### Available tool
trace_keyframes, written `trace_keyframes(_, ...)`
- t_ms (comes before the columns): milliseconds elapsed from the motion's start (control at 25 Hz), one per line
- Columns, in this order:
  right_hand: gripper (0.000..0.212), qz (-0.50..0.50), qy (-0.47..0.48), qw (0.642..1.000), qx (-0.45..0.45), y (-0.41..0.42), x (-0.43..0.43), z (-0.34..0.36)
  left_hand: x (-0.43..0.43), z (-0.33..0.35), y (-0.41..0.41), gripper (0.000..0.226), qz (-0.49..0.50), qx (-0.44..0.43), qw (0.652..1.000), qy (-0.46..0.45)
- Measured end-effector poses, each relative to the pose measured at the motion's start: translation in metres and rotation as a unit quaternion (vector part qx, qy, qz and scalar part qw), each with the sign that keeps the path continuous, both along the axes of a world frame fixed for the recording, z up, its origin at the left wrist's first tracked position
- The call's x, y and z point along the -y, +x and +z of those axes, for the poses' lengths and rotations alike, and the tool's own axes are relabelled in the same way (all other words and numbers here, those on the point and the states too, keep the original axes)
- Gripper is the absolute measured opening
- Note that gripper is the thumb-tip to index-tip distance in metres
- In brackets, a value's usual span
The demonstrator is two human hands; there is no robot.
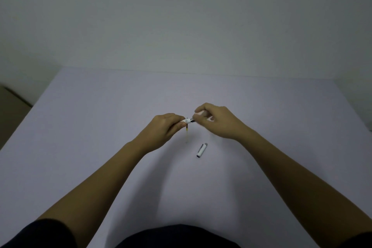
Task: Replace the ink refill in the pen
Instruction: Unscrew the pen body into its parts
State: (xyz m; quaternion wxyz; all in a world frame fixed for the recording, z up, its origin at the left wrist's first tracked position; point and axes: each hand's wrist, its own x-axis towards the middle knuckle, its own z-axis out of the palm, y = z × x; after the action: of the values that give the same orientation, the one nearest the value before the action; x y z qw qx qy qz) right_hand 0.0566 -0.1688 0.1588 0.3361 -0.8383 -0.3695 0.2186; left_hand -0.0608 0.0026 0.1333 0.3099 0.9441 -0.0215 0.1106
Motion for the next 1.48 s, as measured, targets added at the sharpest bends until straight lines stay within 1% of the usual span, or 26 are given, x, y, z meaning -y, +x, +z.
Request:
trace_keyframes(40,0.034,0.000,-0.023,1.000,0.000,0.001,0.000,0.000,0.000,0.000,0.000,0.019,-0.001,-0.002,1.000,-0.003)
trace_keyframes(80,0.035,0.007,-0.030,0.999,0.011,0.002,-0.001,0.000,0.001,0.000,-0.001,0.019,-0.002,-0.003,1.000,-0.005)
trace_keyframes(200,0.009,0.013,0.025,0.999,0.017,0.001,0.000,0.000,0.001,-0.001,-0.001,0.019,0.007,0.000,1.000,-0.017)
trace_keyframes(280,0.019,-0.002,0.034,0.999,-0.001,0.001,0.001,0.001,0.001,-0.002,-0.001,0.021,0.014,0.004,0.999,-0.028)
trace_keyframes(320,0.019,-0.010,0.022,1.000,-0.012,0.001,0.000,0.001,0.001,-0.003,-0.001,0.021,0.015,0.003,0.999,-0.033)
trace_keyframes(400,0.015,-0.017,0.012,1.000,-0.006,0.003,-0.001,0.002,0.001,-0.004,-0.001,0.021,0.015,-0.001,0.999,-0.039)
trace_keyframes(480,0.007,-0.011,0.038,0.999,-0.008,0.002,-0.001,0.003,0.001,-0.007,-0.001,0.021,0.025,-0.007,0.998,-0.051)
trace_keyframes(560,0.013,-0.014,0.074,0.997,-0.032,0.000,-0.001,0.004,0.002,-0.009,-0.001,0.020,0.045,-0.007,0.996,-0.081)
trace_keyframes(600,0.012,-0.031,0.083,0.995,-0.051,0.000,-0.002,0.004,0.003,-0.011,-0.002,0.019,0.054,-0.002,0.994,-0.100)
trace_keyframes(640,0.012,-0.051,0.081,0.993,-0.061,-0.001,-0.003,0.006,0.005,-0.012,-0.002,0.018,0.061,0.001,0.992,-0.113)
trace_keyframes(720,0.014,-0.073,0.056,0.995,-0.043,0.000,-0.003,0.007,0.006,-0.015,-0.003,0.017,0.065,-0.001,0.991,-0.121)
trace_keyframes(800,0.005,-0.066,0.059,0.995,-0.048,0.001,-0.002,0.008,0.007,-0.016,-0.002,0.016,0.065,-0.004,0.991,-0.119)
trace_keyframes(840,0.006,-0.062,0.073,0.993,-0.067,0.002,-0.001,0.008,0.006,-0.016,-0.002,0.016,0.068,-0.002,0.991,-0.118)
trace_keyframes(880,0.013,-0.064,0.083,0.990,-0.092,0.002,-0.001,0.009,0.006,-0.015,-0.002,0.017,0.070,0.002,0.991,-0.118)
trace_keyframes(920,0.020,-0.070,0.080,0.989,-0.101,0.002,0.000,0.009,0.005,-0.015,-0.002,0.017,0.070,0.005,0.991,-0.117)
trace_keyframes(960,0.022,-0.076,0.063,0.991,-0.088,0.002,0.000,0.011,0.004,-0.015,-0.002,0.017,0.068,0.006,0.991,-0.116)
trace_keyframes(1040,0.014,-0.075,0.032,0.995,-0.050,0.003,-0.001,0.009,0.004,-0.016,-0.002,0.016,0.064,0.002,0.991,-0.118)
trace_keyframes(1120,0.004,-0.080,0.056,0.993,-0.068,0.003,-0.002,0.008,0.004,-0.018,-0.002,0.016,0.071,-0.005,0.989,-0.133)
trace_keyframes(1200,0.004,-0.103,0.115,0.978,-0.137,0.004,-0.002,0.004,0.005,-0.022,-0.005,0.016,0.091,-0.011,0.981,-0.172)
trace_keyframes(1280,0.009,-0.129,0.177,0.949,-0.227,0.006,-0.003,-0.002,0.007,-0.027,-0.008,0.017,0.120,-0.017,0.967,-0.222)
trace_keyframes(1320,0.011,-0.142,0.218,0.923,-0.284,0.007,-0.004,-0.006,0.009,-0.030,-0.009,0.017,0.134,-0.024,0.960,-0.243)
trace_keyframes(1400,0.015,-0.190,0.312,0.852,-0.376,0.013,-0.005,-0.014,0.010,-0.035,-0.010,0.017,0.154,-0.038,0.950,-0.270)
trace_keyframes(1440,0.016,-0.226,0.345,0.821,-0.394,0.018,-0.004,-0.021,0.010,-0.036,-0.010,0.017,0.161,-0.042,0.946,-0.279)
trace_keyframes(1480,0.017,-0.261,0.353,0.809,-0.392,0.022,-0.002,-0.031,0.010,-0.037,-0.011,0.018,0.168,-0.046,0.941,-0.289)
